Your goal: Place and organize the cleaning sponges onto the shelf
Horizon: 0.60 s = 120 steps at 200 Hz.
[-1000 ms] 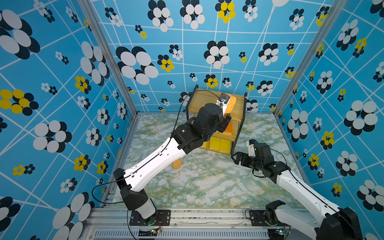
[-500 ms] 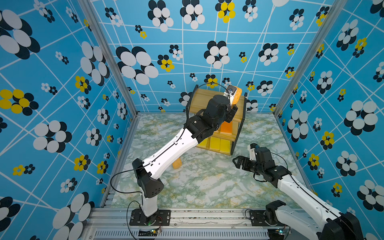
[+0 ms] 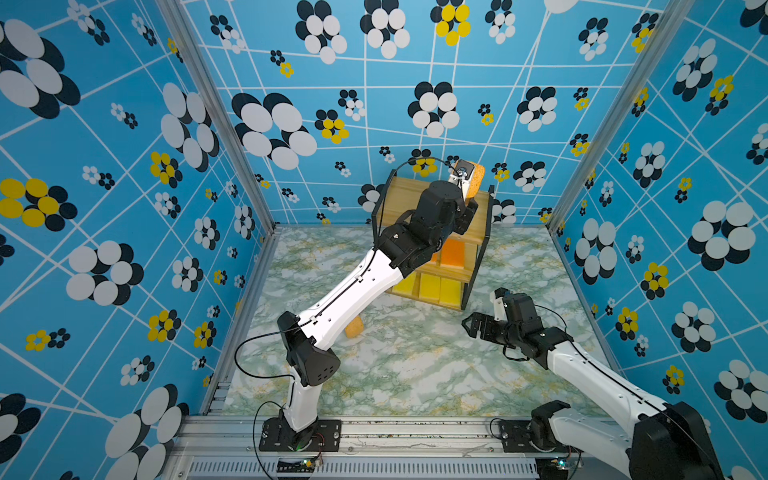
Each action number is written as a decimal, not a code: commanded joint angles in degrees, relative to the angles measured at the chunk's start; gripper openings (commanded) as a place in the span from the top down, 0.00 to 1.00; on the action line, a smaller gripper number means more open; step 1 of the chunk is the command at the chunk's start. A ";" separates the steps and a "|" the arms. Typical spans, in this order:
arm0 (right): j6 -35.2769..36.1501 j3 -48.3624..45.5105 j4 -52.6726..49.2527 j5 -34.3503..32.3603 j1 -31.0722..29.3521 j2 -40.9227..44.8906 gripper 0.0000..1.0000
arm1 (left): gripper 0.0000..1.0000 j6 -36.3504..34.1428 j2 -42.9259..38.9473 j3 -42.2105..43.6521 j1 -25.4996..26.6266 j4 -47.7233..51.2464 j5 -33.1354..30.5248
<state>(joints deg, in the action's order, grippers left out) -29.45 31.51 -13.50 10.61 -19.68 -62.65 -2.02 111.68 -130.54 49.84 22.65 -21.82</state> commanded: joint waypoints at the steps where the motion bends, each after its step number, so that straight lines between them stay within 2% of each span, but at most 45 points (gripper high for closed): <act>1: 1.06 0.22 1.97 1.08 0.35 -0.91 0.01 | 0.54 2.22 2.10 -2.82 -0.18 0.01 0.41; 59: 0.82 0.23 4.30 1.69 0.35 -3.70 0.01 | 0.54 5.17 4.46 -3.32 0.44 0.81 0.47; 95: 0.80 0.19 4.69 1.69 0.39 -4.31 0.01 | 0.56 6.58 5.28 -3.66 0.43 1.28 -2.70; 120: 0.54 0.26 5.38 1.70 0.35 -5.16 0.01 | 0.56 8.54 5.98 -4.77 0.36 3.46 -2.61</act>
<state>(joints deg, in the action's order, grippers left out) -29.12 31.51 -9.54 11.46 -19.68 -66.76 3.92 116.81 -132.42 50.00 24.32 -22.81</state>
